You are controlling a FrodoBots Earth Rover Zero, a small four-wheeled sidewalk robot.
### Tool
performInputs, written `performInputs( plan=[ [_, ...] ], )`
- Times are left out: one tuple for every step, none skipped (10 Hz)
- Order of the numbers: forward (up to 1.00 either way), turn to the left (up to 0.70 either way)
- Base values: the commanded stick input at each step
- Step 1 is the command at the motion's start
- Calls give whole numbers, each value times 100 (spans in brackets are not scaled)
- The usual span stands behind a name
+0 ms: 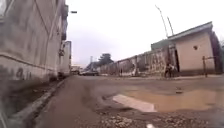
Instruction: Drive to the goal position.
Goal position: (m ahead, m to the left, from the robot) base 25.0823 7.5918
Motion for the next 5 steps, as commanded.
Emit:
performInputs(
  plan=[
    [0, 0],
    [0, 12],
    [0, 51],
    [0, 70],
    [0, 70]
  ],
)
